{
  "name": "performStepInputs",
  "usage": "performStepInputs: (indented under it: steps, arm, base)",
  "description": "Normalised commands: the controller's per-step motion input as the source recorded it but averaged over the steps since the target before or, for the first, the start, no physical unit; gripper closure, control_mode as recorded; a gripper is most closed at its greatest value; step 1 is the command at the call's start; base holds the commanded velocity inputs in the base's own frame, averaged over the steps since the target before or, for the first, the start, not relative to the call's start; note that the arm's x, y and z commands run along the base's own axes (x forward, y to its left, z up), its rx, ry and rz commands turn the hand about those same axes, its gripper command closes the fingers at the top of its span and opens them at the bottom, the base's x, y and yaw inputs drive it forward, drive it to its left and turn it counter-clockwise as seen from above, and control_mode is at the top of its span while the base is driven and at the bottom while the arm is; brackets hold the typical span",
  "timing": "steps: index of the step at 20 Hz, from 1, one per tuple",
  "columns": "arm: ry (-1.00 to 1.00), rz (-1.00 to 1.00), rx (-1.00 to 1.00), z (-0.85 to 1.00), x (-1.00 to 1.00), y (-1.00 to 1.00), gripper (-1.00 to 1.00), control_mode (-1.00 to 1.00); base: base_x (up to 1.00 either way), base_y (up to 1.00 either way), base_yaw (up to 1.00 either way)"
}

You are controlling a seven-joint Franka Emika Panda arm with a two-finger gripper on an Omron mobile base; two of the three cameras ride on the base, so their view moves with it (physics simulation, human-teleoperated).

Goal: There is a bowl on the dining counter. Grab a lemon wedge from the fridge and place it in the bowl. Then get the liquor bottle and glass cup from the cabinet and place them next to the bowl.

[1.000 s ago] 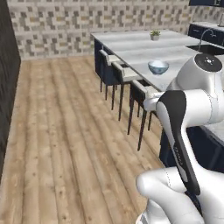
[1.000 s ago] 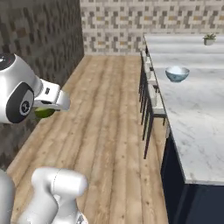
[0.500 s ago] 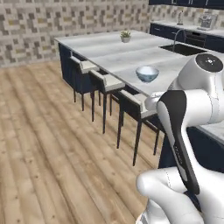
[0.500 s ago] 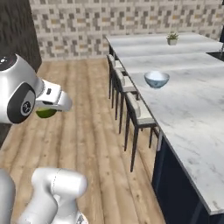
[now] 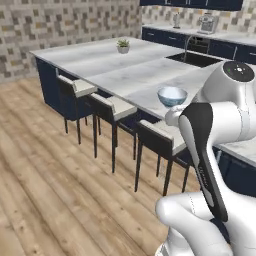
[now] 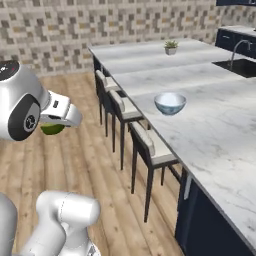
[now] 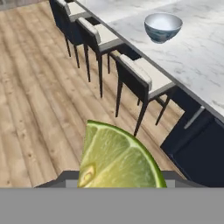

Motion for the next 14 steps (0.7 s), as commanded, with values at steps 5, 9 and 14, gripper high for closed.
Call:
performStepInputs:
  steps: [5,9,14]
  arm:
    - [0.0,0.0,0.0,0.0,0.0,0.0,1.0,1.0]
    - [0.0,0.0,0.0,0.0,0.0,0.0,1.0,1.0]
    - [0.0,0.0,0.0,0.0,0.0,0.0,1.0,1.0]
  base:
    - [1.0,0.68,-0.4]
    - [1.0,0.62,-0.5]
    - [0.97,0.6,-0.58]
